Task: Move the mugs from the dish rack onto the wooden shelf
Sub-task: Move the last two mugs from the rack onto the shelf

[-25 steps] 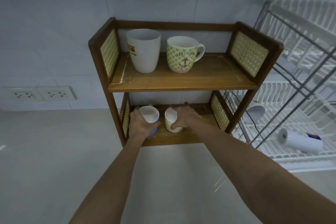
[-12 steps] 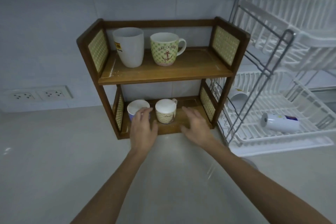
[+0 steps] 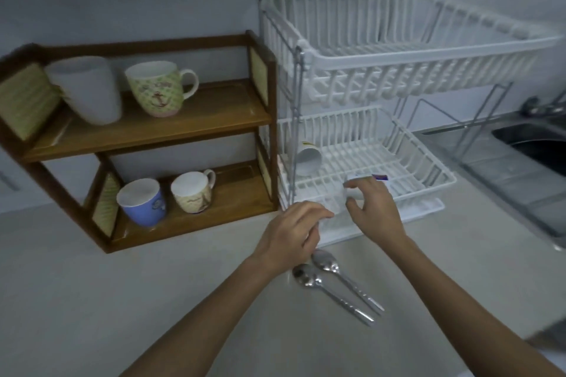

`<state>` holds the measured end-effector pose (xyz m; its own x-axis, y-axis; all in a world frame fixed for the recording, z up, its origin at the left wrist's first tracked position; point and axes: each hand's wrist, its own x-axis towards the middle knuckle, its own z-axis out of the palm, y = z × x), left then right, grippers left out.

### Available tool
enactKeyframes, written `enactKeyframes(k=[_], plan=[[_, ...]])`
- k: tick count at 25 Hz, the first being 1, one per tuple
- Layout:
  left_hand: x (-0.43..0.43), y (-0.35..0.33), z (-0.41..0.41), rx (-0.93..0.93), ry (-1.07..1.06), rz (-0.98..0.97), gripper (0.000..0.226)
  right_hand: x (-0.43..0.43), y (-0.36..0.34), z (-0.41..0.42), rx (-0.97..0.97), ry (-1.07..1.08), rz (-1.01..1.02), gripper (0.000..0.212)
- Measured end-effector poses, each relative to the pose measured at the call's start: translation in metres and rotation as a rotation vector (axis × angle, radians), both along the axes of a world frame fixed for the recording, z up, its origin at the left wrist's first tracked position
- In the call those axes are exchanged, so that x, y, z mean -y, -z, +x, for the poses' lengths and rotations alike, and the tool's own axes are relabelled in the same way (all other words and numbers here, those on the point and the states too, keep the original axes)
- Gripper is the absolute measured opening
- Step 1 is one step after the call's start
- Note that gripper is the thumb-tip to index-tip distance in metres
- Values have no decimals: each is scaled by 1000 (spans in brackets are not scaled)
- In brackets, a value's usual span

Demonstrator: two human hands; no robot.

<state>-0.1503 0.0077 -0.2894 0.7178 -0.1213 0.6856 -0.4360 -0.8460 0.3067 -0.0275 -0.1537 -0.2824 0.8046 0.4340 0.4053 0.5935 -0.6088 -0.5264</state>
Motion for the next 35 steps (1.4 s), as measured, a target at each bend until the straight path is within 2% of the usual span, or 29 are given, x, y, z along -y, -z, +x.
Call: enactKeyframes(k=[2, 5, 7, 9, 11, 13, 15, 17, 20, 24, 28, 32, 35], plan=[[22, -7, 30, -20, -22, 11, 33, 21, -1, 42, -23, 49, -92, 33], [39, -15, 82, -215, -286, -69, 49, 43, -6, 103, -226, 79, -291, 54], [40, -15, 121, -401, -503, -221, 65, 52, -9, 137, -415, -38, -498, 76], [33, -13, 154, -603, -691, -376, 82, 54, -6, 161, -540, -195, -610, 90], [24, -8, 179, -718, -838, -415, 89, 55, 0, 172, -604, -301, -610, 90], [15, 1, 199, -753, -933, -381, 89, 56, 7, 179, -639, -374, -545, 79], [11, 10, 215, -789, -979, -443, 90, 57, 17, 180, -660, -412, -466, 68], [12, 17, 230, -766, -1045, -569, 91, 58, 24, 180, -643, -413, -403, 65], [18, 24, 242, -567, -1144, -741, 82, 58, 29, 180, -603, -399, -343, 66], [19, 24, 234, -427, -1163, -802, 73, 57, 26, 178, -635, -372, -210, 60], [18, 8, 215, -398, -1140, -686, 78, 62, 17, 175, -645, -325, -51, 50], [29, -22, 199, -404, -968, -664, 84, 71, -3, 173, -608, -219, 118, 48], [43, -48, 182, -422, -860, -628, 84, 77, -36, 169, -501, -180, 24, 53]])
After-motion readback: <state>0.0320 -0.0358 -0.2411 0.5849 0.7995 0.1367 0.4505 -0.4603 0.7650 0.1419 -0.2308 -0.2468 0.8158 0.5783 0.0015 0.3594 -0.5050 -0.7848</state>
